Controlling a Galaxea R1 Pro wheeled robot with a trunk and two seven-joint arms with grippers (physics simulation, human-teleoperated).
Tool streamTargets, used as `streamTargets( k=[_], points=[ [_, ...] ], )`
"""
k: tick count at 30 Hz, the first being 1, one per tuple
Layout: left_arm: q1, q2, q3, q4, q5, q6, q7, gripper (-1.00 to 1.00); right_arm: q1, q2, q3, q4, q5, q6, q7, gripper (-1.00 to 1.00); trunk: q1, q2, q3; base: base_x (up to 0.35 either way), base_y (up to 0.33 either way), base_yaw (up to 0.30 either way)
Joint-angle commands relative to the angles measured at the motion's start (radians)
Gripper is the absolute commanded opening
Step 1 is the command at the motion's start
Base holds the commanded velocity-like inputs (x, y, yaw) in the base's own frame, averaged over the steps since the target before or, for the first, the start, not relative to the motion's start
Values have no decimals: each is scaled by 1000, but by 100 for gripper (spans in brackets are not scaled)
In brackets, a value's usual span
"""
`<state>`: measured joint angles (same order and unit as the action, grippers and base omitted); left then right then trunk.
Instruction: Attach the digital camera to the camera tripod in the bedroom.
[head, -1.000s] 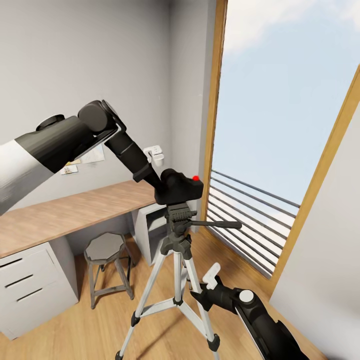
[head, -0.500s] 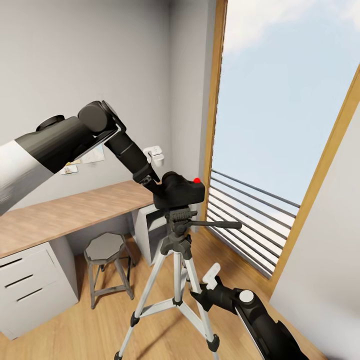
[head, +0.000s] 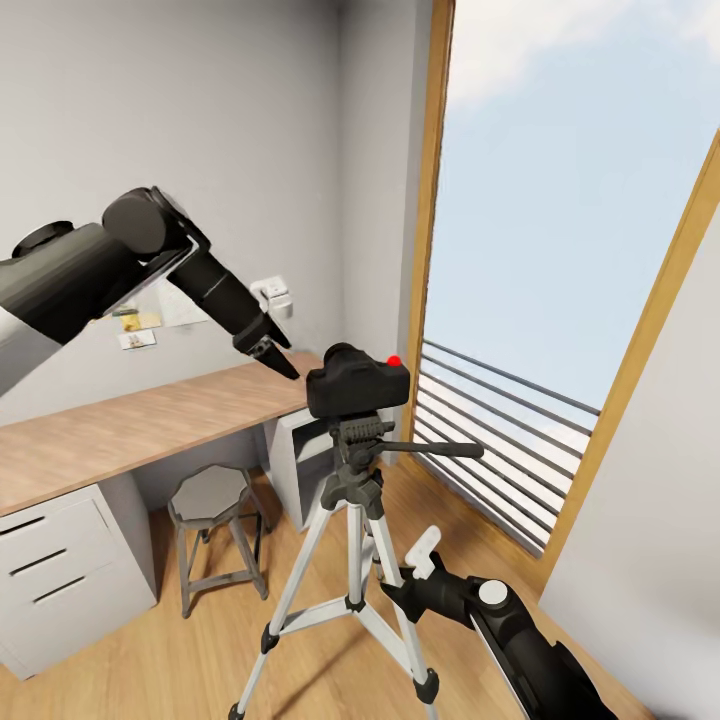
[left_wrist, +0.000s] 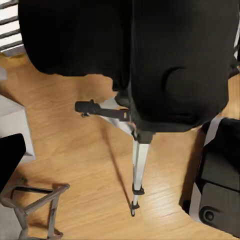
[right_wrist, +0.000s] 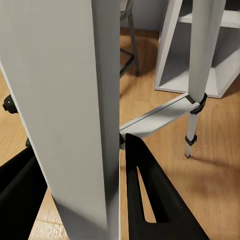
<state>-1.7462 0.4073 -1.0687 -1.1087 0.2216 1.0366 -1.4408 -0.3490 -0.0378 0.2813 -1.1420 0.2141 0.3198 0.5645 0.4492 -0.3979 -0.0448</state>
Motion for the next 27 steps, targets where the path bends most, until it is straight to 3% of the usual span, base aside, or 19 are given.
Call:
streamTargets(
  k=[1,6,7,10,14,17,19,27],
  points=[
    [-2,2,-2,-1,3,11,-2,100,-1,-1,1,-1,17,5,5,-100,1,-2,-3,0,0,0],
    [24,121,74,-91,1,11,44,100,-1,-1,0,-1,17,5,5,-100,1,-2,-3,0,0,0],
    [46,170,116,-124,1,11,54,100,-1,-1,0,-1,18,4,5,-100,1,-2,-3,0,0,0],
    [93,229,183,-158,2,11,63,100,-1,-1,0,-1,18,4,5,-100,1,-2,-3,0,0,0],
    [167,272,244,-178,-7,11,87,100,-1,-1,0,-1,18,4,5,-100,1,-2,-3,0,0,0],
    [210,283,261,-182,-14,11,101,100,-1,-1,0,-1,18,4,5,-100,1,-2,-3,0,0,0],
    [276,302,276,-184,-32,11,116,100,-1,-1,0,-1,17,4,5,-100,1,-2,-3,0,0,0],
    [482,402,289,-151,-41,11,125,100,-1,-1,1,-1,18,4,6,-100,1,-2,-3,0,0,0]
  ],
)
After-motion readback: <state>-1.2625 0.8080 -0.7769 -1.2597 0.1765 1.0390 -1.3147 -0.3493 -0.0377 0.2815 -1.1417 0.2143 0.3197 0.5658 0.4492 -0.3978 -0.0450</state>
